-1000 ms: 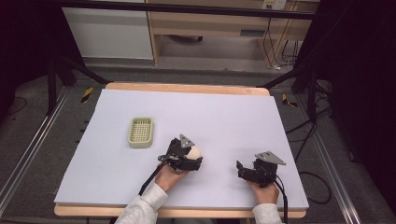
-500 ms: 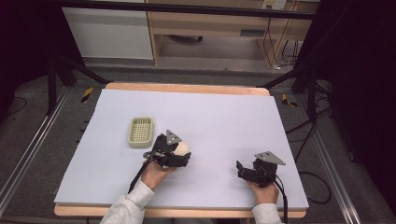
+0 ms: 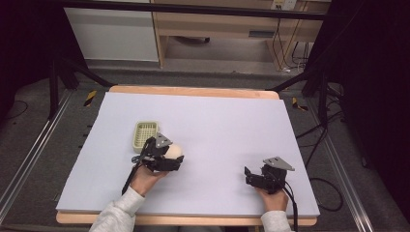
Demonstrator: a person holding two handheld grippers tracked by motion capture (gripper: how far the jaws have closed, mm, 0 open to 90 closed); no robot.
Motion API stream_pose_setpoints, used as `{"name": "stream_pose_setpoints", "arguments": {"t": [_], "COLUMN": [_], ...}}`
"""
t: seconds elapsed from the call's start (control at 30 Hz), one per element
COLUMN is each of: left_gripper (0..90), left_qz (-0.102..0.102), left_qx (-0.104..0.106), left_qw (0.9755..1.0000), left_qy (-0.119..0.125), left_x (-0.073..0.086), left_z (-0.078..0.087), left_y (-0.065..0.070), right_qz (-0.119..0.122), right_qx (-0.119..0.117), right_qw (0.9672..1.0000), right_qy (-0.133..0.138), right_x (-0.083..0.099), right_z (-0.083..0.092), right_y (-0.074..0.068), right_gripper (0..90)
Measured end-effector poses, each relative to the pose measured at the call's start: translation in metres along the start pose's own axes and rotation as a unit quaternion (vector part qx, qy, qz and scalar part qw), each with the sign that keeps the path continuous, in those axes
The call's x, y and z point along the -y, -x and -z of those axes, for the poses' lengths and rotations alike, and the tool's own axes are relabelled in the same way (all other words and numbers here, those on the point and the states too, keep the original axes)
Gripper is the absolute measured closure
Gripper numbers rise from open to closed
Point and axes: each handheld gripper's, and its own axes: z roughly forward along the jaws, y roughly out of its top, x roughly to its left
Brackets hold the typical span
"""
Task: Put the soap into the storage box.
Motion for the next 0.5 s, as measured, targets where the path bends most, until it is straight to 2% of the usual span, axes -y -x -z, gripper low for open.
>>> {"name": "stream_pose_setpoints", "arguments": {"t": [0.1,0.17,0.27,0.5], "left_gripper": [24.1,24.1,24.2,24.1], "left_qz": [0.006,0.019,0.021,0.040], "left_qx": [-0.003,-0.004,-0.005,-0.014], "left_qw": [1.0000,0.9997,0.9997,0.9989], "left_qy": [0.002,0.011,0.010,0.017], "left_x": [0.001,0.001,0.000,-0.002], "left_z": [0.003,0.006,0.008,0.013], "left_y": [-0.007,-0.014,-0.018,-0.035], "right_qz": [-0.001,0.000,0.002,0.001], "right_qx": [0.000,0.000,-0.001,-0.003], "right_qw": [1.0000,1.0000,1.0000,1.0000], "right_qy": [-0.002,-0.001,0.001,0.000], "right_x": [0.000,0.000,0.000,-0.001], "right_z": [-0.001,0.000,0.000,0.000], "right_y": [0.000,0.000,0.000,-0.001], "right_gripper": [7.6,7.6,7.6,7.6]}}
